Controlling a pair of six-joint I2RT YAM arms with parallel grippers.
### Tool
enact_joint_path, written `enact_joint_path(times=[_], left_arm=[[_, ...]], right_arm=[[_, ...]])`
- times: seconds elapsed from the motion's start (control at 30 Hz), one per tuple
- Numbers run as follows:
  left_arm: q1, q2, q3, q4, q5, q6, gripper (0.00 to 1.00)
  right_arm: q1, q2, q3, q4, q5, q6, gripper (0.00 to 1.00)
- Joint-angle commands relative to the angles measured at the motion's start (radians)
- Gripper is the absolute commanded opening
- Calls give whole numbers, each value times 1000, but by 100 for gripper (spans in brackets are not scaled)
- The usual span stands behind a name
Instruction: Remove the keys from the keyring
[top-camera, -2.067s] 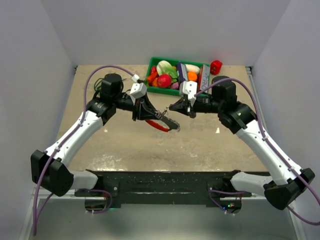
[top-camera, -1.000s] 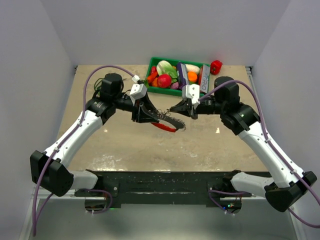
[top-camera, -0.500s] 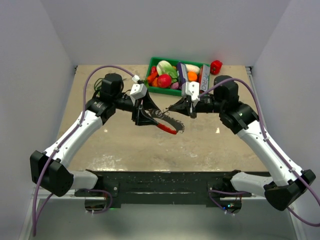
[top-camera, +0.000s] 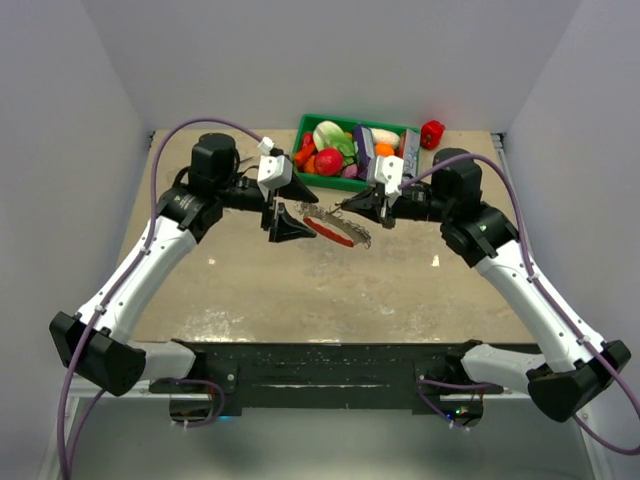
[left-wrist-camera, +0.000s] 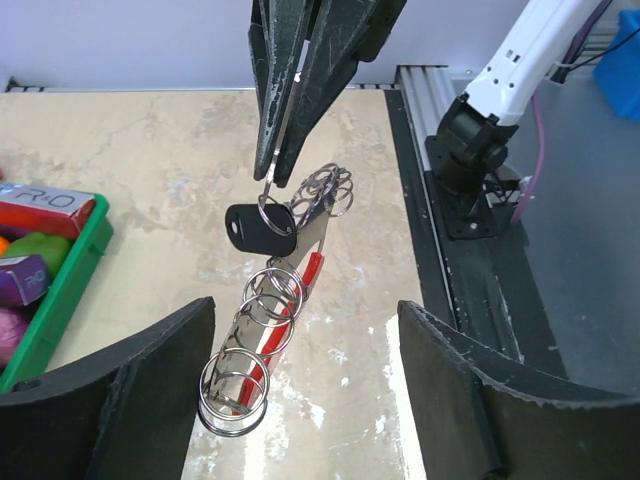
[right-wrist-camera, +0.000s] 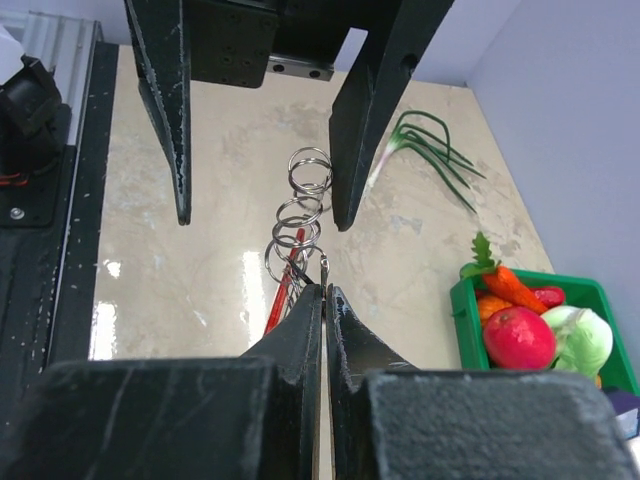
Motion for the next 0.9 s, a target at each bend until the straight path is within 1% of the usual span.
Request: enact_joint_path(times=[0.0, 0.07, 0.1, 0.23, 0.27, 0.63, 0.87], left_arm=[[2, -26, 63, -45, -56, 52, 81], [2, -23, 71, -42, -59, 49, 83], [2, -20, 71, -37, -64, 44, 86], [2, -8, 66, -8, -65, 32, 95], [1, -6, 65, -2, -64, 32, 99], [-35, 14, 71, -4, -44, 46, 99], [-61, 29, 57, 27, -53, 44, 99]], right_arm=[[-10, -19, -15, 87, 12, 30, 0], [-14, -19, -18, 90, 8, 33, 0], [-17, -20, -20, 91, 6, 36, 0], [-20, -22, -26, 105, 15, 45, 0], [-21, -22, -29, 113, 18, 51, 0], [-40, -19, -52, 188, 46, 131, 0], [-50, -19, -60, 193, 12, 137, 0]])
